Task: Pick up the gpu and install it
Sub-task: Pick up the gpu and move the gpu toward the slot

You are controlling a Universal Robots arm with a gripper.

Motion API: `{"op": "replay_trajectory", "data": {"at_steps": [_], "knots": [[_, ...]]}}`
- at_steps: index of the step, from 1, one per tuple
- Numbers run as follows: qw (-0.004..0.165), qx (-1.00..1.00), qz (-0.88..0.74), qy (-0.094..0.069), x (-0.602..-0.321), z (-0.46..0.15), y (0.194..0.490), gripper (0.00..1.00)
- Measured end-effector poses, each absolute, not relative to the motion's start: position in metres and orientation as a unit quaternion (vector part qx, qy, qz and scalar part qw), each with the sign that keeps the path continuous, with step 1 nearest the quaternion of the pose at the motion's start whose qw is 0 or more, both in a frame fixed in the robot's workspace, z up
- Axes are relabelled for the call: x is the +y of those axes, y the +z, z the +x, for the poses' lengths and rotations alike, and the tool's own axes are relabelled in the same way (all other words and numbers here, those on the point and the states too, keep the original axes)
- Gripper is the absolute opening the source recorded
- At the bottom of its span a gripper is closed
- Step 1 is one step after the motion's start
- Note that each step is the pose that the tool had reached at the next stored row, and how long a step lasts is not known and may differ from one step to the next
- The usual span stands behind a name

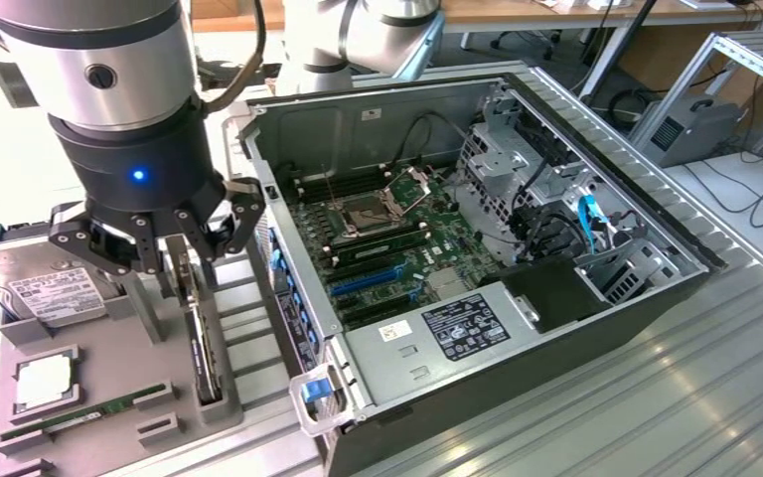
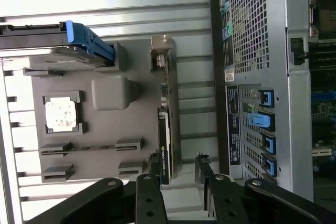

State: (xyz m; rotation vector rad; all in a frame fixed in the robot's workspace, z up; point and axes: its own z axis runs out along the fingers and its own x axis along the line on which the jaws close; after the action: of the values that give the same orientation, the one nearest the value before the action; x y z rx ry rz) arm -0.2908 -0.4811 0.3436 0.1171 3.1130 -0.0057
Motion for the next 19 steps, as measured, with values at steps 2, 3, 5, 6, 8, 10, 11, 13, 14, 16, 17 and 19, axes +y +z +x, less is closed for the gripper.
{"op": "replay_trajectory", "data": {"at_steps": [2, 3, 5, 6, 8, 10, 11, 13, 14, 16, 17, 19], "knots": [[0.013, 0.999, 0.038, -0.002, -0.481, -0.291, 0.342, 0.39], [0.013, 0.999, 0.038, -0.002, -0.481, -0.291, 0.341, 0.39], [0.013, 0.999, 0.038, -0.002, -0.481, -0.291, 0.339, 0.39], [0.013, 0.999, 0.038, -0.002, -0.481, -0.291, 0.338, 0.39], [0.013, 0.999, 0.038, -0.002, -0.481, -0.291, 0.337, 0.39], [0.013, 0.999, 0.038, -0.002, -0.481, -0.291, 0.336, 0.39], [0.013, 0.999, 0.038, -0.002, -0.481, -0.291, 0.335, 0.39], [0.013, 0.999, 0.038, -0.002, -0.481, -0.291, 0.334, 0.39], [0.013, 0.999, 0.038, -0.002, -0.481, -0.291, 0.334, 0.39], [0.013, 0.999, 0.038, -0.002, -0.481, -0.291, 0.333, 0.39], [0.013, 0.999, 0.038, -0.002, -0.481, -0.291, 0.332, 0.39], [0.013, 0.999, 0.038, -0.002, -0.481, -0.291, 0.331, 0.39]]}}
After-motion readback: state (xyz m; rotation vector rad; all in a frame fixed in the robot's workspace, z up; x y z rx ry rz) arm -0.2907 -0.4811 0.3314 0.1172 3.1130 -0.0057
